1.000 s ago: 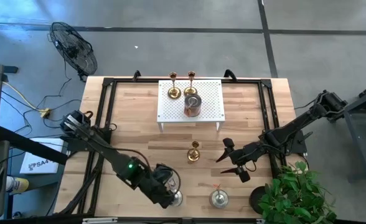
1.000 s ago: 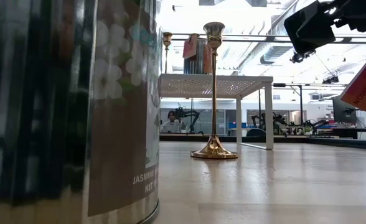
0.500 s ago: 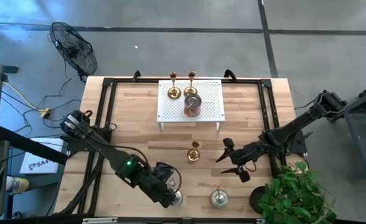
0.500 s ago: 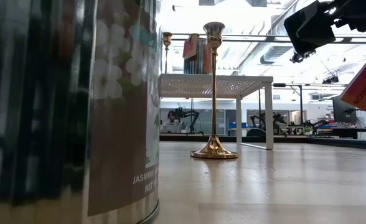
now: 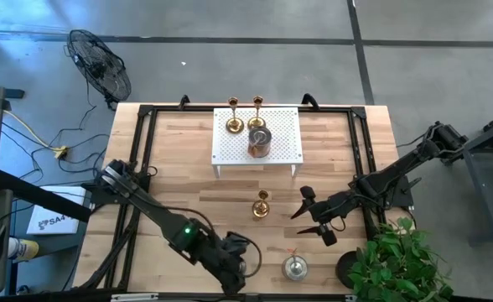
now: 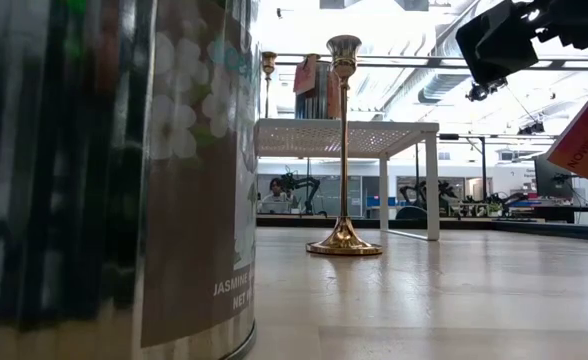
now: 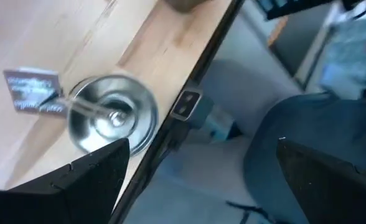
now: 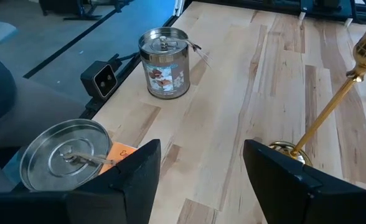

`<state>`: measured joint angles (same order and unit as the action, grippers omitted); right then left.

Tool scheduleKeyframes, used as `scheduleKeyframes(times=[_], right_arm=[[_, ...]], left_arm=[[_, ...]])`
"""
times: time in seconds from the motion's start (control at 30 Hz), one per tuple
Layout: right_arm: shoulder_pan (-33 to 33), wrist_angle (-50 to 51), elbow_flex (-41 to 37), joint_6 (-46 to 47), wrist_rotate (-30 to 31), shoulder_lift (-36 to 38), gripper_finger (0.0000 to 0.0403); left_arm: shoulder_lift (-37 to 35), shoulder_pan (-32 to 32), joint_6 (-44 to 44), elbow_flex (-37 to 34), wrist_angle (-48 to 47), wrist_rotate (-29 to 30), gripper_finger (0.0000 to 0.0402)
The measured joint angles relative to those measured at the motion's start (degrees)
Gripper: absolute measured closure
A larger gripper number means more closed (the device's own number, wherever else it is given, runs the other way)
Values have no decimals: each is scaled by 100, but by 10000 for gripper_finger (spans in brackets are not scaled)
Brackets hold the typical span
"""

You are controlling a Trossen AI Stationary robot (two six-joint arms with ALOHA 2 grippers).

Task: Pick & Place candle stick holders
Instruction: Put the left silver scented candle on the shelf aligned with the other silver scented candle

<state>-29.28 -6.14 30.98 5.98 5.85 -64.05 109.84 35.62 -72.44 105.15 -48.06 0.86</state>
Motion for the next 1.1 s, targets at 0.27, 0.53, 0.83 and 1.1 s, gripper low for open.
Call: scheduleKeyframes(times=[0.27,0.53,0.83,1.1], right_arm=[[0,-127,0,0,0,0,179],[0,-186,0,0,0,0,179],[0,-187,0,0,0,0,179],[0,-187,0,0,0,0,179]], left_arm=[[649,0,-249,1098,-2129,-52,5],[841,-42,-108,1160,-1928,-46,5],[1276,-120,-126,1151,-1941,-351,5],[1628,-240,-86,1149,-1919,-815,5]])
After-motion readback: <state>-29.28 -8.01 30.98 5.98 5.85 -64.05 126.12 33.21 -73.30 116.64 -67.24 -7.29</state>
